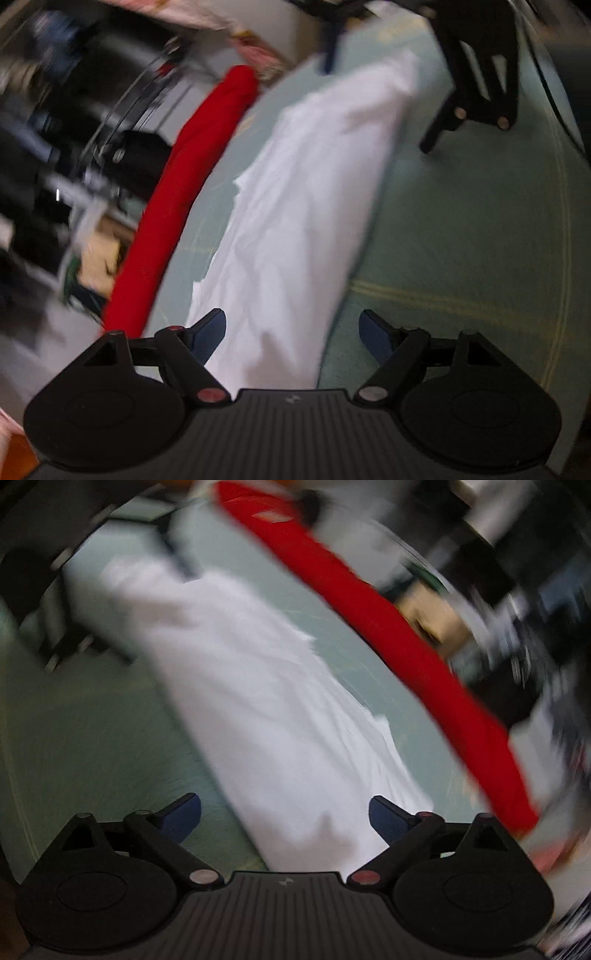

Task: Fold clothes
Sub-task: 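Roll both tools and move them to the long shirt edge, then close both tools on the shirt edge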

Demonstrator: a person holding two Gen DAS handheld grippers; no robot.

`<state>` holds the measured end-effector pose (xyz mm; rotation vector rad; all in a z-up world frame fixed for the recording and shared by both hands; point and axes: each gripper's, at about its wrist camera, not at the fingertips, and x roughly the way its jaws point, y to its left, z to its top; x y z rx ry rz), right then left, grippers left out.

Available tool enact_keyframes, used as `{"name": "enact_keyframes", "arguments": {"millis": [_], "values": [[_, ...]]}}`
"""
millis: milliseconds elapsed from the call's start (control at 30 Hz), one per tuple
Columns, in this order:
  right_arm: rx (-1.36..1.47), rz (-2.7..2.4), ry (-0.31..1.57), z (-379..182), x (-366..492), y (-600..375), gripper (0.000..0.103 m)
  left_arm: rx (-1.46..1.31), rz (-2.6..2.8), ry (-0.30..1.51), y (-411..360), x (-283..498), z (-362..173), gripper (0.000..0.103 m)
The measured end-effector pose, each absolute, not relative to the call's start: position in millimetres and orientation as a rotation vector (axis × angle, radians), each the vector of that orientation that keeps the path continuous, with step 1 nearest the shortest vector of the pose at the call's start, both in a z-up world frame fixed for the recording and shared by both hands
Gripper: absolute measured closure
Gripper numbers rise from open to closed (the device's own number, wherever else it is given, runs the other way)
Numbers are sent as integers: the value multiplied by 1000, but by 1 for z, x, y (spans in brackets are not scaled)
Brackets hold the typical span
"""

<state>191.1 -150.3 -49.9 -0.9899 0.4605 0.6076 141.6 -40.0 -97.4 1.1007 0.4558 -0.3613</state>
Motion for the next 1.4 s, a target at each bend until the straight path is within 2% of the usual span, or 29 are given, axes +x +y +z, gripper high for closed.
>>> {"name": "enact_keyframes", "arguments": {"millis": [400, 700, 800, 967, 1167, 1300, 1400], "values": [[-1084, 663, 350, -70, 213, -98, 0, 1229, -377, 386, -63, 187, -116, 23], [-1160, 458, 414, -74, 220, -175, 0, 1239, -238, 475, -10, 193, -120, 24], [-1140, 446, 435, -76, 228, -169, 0, 1277, -236, 455, -25, 203, -123, 26], [-1171, 485, 348, -81, 237, -124, 0, 1290, -253, 412, -54, 220, -125, 27], [-1157, 461, 371, -84, 239, -149, 0, 1319, -194, 414, -22, 209, -131, 27], [-1189, 431, 389, -87, 241, -166, 0, 1331, -184, 451, -21, 208, -135, 31], [-1254, 436, 396, -92, 244, -153, 0, 1429, -211, 437, -34, 205, -148, 52]]}}
